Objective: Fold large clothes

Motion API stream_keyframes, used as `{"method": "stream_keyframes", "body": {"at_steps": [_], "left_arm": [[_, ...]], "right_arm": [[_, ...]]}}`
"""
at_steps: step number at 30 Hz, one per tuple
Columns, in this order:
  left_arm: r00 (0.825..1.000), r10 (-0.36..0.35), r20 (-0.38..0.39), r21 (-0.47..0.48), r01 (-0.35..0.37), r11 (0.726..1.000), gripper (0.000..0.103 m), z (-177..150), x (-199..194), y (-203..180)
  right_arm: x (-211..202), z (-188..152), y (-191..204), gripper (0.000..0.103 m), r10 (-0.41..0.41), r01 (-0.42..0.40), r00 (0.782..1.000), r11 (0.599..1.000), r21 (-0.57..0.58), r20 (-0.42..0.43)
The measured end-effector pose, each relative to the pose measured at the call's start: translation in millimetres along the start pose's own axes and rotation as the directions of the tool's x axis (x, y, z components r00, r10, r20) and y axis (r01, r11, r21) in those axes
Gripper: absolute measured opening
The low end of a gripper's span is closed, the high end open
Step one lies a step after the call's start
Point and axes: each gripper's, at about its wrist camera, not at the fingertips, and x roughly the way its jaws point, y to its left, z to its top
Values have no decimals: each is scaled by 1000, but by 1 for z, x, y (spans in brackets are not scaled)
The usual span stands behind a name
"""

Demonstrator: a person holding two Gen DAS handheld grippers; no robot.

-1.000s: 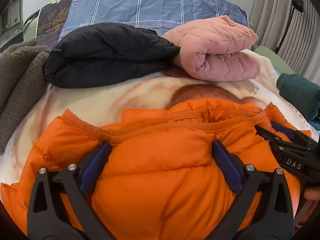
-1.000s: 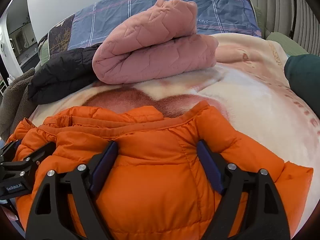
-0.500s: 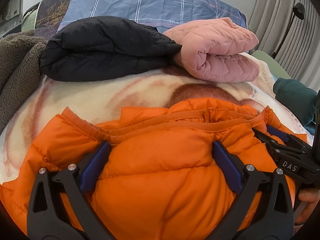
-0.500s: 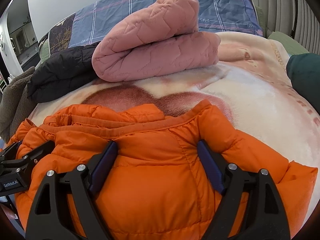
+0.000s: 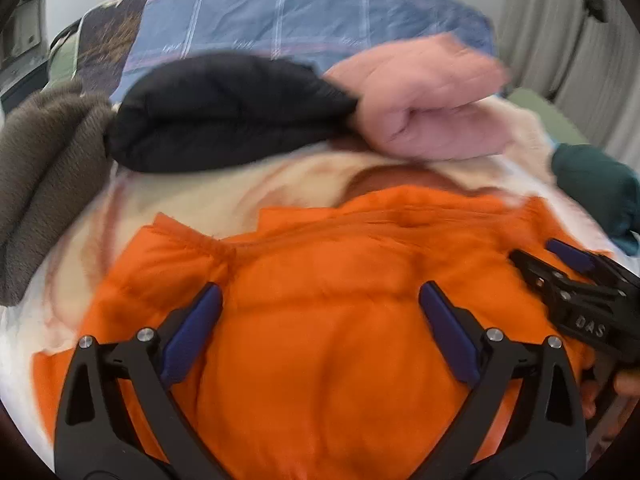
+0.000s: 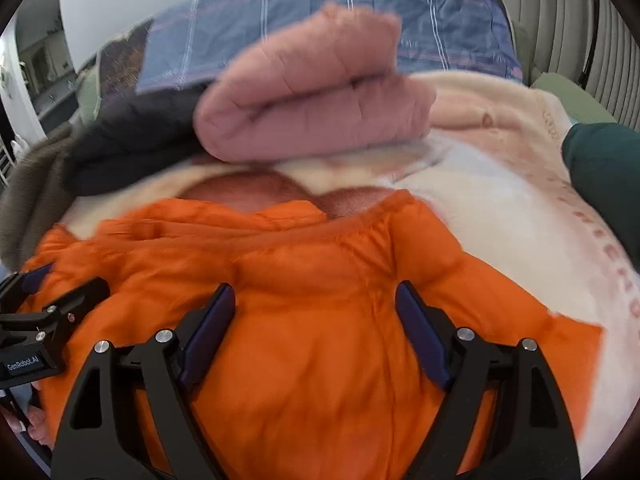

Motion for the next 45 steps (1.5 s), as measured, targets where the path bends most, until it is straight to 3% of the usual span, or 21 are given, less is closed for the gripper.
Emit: {"method": "stream_keyframes", "body": {"at_steps": [4, 7, 10, 16, 27, 31, 34, 37, 40, 41, 45], "left_arm": [[999, -3, 35, 34, 2, 999, 99, -9, -31, -5], [1000, 10, 8, 17, -10, 1000, 100, -13, -22, -1], [999, 7, -41, -18, -8, 1000, 101, -24, -2, 8], [999, 49, -10, 11, -49, 999, 101, -32, 3, 2], [999, 39, -10, -2, -39, 999, 101, -33, 11, 5], [1000, 26, 3, -9, -26, 1000, 101, -35, -13, 7], [997, -52, 50, 7, 52, 999, 101, -47, -54, 7], [992, -106, 72, 62, 101, 993, 101, -68, -81, 3], [999, -46, 14, 85, 45, 995, 101, -90, -67, 4], [999, -28, 18, 99, 26, 995, 101, -99, -58, 4], [999, 34, 33, 139, -39, 990, 101, -103, -57, -6]], "right_arm": [[-28, -11, 7, 83, 78, -79, 997, 996, 28, 24], [-17, -17, 18, 83, 27, -26, 1000, 999, -26, 11], [-3, -27, 13, 88, 30, -30, 1000, 1000, -5, 3], [5, -33, 14, 89, 15, -15, 1000, 1000, -14, 9], [15, -33, 17, 91, -13, 13, 1000, 999, -31, -5], [-30, -38, 13, 90, 26, -26, 1000, 1000, -10, 15], [-73, -58, 14, 91, 97, -96, 994, 995, -17, 55], [-93, -87, 20, 91, 88, -85, 995, 994, -64, 56], [-68, -119, 18, 94, 51, -52, 998, 996, -71, -22], [-65, -124, 17, 94, 55, -55, 998, 996, -67, -8], [-64, -119, 19, 94, 42, -44, 999, 996, -79, -35]]}}
